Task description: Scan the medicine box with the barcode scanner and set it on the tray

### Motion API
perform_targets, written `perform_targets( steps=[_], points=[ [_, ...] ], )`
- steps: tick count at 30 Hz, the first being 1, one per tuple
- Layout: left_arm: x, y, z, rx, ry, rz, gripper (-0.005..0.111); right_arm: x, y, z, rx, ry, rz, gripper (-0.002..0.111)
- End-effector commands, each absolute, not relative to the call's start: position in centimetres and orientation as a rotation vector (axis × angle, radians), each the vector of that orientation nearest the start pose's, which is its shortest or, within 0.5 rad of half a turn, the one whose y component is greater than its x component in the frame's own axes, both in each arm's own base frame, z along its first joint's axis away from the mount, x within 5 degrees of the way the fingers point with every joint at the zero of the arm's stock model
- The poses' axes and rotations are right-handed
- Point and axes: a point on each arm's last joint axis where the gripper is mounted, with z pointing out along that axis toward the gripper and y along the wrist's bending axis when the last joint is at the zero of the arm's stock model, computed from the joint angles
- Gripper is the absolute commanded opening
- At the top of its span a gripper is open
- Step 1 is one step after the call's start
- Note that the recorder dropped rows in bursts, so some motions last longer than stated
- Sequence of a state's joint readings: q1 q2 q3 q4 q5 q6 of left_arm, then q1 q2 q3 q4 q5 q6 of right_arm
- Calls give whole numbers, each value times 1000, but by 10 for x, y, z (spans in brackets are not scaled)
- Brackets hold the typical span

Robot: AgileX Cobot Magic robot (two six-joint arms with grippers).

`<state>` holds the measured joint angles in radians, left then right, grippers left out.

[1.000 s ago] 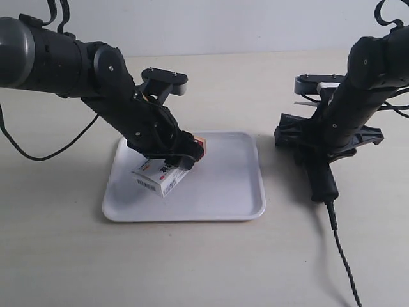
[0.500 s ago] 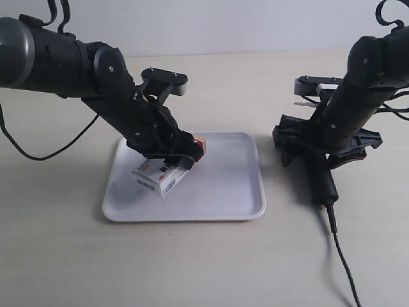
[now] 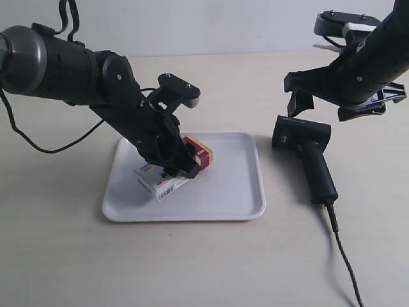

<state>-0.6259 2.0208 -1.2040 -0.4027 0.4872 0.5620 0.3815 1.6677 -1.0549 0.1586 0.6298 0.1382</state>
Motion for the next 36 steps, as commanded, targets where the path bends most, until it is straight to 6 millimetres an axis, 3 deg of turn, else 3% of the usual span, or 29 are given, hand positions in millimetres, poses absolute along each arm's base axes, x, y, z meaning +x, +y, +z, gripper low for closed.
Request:
perform_targets(
  steps=[1, 7, 9, 13, 16, 17, 23, 30, 32, 36],
  points=[
    [308, -246, 110, 1217, 2529, -371, 0, 298, 126, 223, -190, 2739, 312, 80],
    [313, -249, 115, 1099, 2500, -398, 1, 295, 126, 225, -195, 2757, 309, 80],
    [313, -250, 116, 1087, 2508, -412, 8, 295, 126, 225, -195, 2757, 309, 80],
    [310, -250, 114, 1102, 2531, -425, 41, 296, 126, 225, -194, 2752, 310, 80],
    [310, -250, 114, 1101, 2534, -426, 79, 296, 126, 225, -192, 2753, 312, 80],
    [310, -250, 114, 1101, 2534, -426, 85, 296, 126, 225, -192, 2753, 312, 80],
    [310, -248, 134, 1098, 2487, -431, 80, 296, 126, 225, -192, 2753, 312, 78],
    [306, -240, 196, 1090, 2323, -388, 74, 295, 126, 225, -188, 2753, 318, 78],
    [303, -235, 219, 1049, 2285, -367, 62, 295, 127, 225, -173, 2756, 335, 76],
    [292, -222, 268, 981, 2185, -337, 17, 296, 129, 226, -146, 2749, 368, 60]
  ],
)
